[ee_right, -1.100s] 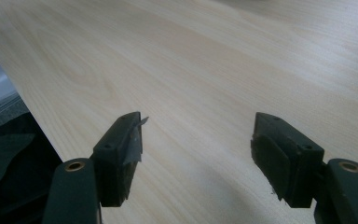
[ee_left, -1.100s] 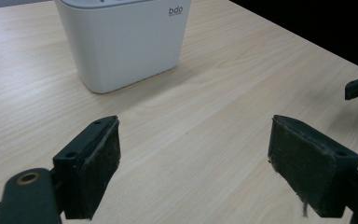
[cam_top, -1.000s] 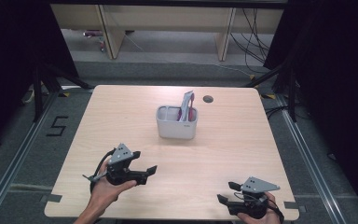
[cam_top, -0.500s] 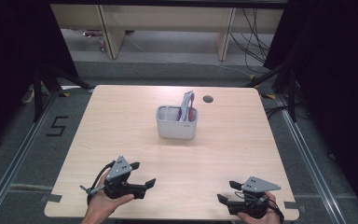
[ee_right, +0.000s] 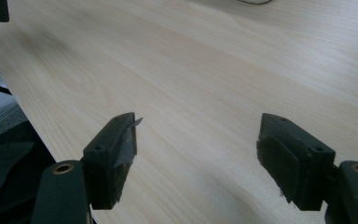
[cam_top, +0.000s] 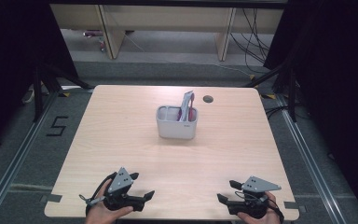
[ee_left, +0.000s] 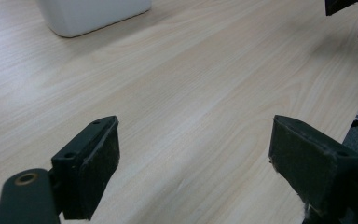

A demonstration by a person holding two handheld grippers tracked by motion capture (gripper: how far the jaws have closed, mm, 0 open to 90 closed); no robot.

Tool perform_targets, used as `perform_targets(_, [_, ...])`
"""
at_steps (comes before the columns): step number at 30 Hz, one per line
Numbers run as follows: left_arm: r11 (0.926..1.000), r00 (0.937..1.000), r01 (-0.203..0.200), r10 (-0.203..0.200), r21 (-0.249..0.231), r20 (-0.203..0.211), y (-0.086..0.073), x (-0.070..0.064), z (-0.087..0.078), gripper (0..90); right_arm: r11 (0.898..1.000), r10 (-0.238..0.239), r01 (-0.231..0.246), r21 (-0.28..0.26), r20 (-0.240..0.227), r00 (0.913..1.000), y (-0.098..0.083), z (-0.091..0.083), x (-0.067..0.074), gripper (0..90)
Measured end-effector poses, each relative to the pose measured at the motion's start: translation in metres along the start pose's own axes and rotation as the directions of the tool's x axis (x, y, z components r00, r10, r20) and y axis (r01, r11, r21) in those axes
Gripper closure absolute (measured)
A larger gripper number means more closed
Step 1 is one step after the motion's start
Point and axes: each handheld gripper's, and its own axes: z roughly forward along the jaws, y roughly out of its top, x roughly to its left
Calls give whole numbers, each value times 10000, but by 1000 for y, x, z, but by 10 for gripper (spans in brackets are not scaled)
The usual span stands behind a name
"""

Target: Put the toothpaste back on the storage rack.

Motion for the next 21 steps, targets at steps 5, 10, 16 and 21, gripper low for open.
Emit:
perform_targets(5, [9998,9999,-107,108,140,-51,-7,-3,-2,156,10000,-63,63,57,28,10000,0,-1,0,291])
perform_targets(10, [9998,9998,-187,187,96,-48,-13,-7,-3,156,10000,-60,60,-2,-109,9999,0,-1,0,290])
perform_targets(16, [9984,9990,-428,433,363,-140,-21,-13,-4,156,9998,160,-159,69,-176,9997,0,-1,3,289])
perform_targets(21, [9964,9973,-686,697,495,-215,-29,-18,-3,156,10000,-26,27,45,-142,9999,0,0,2,286])
